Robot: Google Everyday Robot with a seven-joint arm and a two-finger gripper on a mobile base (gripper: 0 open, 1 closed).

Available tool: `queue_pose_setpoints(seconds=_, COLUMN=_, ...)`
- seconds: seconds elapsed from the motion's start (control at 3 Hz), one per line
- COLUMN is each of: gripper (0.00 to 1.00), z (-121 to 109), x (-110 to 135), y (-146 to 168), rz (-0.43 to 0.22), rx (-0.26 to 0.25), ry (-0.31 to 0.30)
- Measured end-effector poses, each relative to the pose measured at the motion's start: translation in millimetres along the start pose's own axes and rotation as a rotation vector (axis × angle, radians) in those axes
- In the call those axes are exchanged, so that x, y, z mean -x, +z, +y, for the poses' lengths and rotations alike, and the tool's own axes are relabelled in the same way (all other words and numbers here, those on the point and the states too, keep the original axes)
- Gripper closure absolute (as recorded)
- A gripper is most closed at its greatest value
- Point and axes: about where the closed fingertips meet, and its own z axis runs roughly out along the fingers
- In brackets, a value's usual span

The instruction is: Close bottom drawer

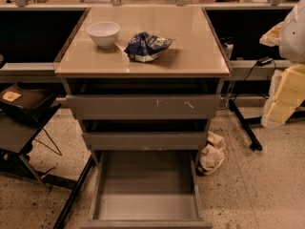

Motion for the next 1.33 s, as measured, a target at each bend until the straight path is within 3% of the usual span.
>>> queue_pose_setpoints(seconds=0.67, gripper=0.0, z=3, x=3, y=10, rz=0.001, rx=-0.005, ry=-0.016)
queue_pose_setpoints(seconds=1.0, gripper=0.0, z=18, x=3, y=47, rz=0.005, rx=-0.016, ry=-0.061)
queue_pose_setpoints(seconds=1.33, gripper=0.0, z=48, x=11, y=137, rz=-0.017, rx=0.042, ry=-0.079)
